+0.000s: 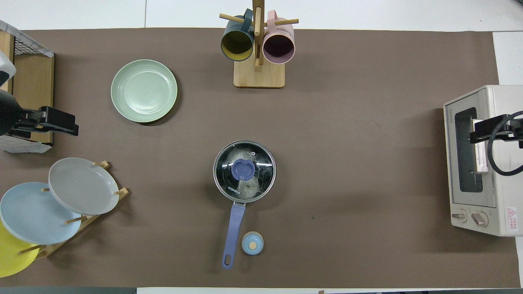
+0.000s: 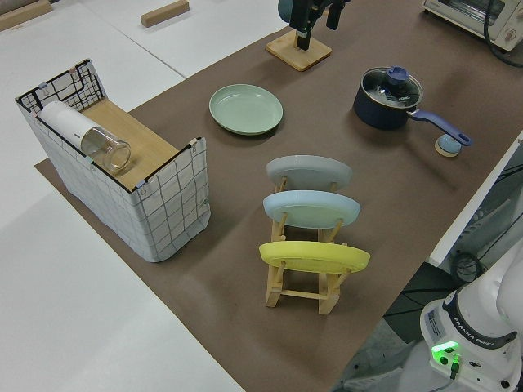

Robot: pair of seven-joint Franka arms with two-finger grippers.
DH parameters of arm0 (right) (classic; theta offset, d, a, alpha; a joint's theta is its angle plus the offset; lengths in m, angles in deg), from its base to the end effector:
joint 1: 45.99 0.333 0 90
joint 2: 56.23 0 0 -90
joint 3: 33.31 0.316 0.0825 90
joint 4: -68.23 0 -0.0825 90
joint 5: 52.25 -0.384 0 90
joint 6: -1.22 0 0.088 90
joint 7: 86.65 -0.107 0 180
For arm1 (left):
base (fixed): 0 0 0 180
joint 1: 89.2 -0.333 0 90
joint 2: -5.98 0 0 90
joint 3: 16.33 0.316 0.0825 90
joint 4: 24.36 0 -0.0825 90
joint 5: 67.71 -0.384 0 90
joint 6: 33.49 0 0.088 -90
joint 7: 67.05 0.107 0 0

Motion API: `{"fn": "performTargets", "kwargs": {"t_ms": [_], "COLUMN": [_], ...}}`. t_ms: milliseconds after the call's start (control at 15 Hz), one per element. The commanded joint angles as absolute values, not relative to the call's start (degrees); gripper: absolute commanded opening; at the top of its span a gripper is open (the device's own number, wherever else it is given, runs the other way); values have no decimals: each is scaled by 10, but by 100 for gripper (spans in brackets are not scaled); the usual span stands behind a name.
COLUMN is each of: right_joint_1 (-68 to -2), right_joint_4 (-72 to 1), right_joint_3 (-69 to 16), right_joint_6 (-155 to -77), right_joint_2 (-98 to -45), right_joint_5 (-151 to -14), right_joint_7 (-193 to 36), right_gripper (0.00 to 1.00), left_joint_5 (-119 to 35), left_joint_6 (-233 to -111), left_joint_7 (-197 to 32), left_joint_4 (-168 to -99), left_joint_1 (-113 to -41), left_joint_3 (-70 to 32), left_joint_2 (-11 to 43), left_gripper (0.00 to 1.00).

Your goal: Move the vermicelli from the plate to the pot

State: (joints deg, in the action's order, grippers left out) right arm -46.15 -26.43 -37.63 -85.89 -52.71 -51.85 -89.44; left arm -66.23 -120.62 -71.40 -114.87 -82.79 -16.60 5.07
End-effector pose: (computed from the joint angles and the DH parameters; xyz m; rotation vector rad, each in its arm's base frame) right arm 0.5270 -0.0433 0.6153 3.1320 -0.1987 -0.1107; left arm 0.5402 -0.0662 0.6248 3.1186 -0.0646 -0.0708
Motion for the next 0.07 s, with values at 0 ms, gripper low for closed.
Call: {"fn": "performTargets", "kwargs": {"t_ms": [0], "right_joint_1": [-472], "right_joint_4": [-277], "right_joint_3": [-367], "right_joint_6": [-866], "right_joint_2": [-517], "right_joint_5": [-524], "right_joint_7": [-881], "right_gripper": [100], "left_joint_5": [-672], "left_joint_6": [-1205], "left_joint_7": [-711], "left_joint_4": [-1160], "left_joint_1": [-831], "left_joint_3": [-169], "left_joint_2": [39], "left_gripper": [100]}}
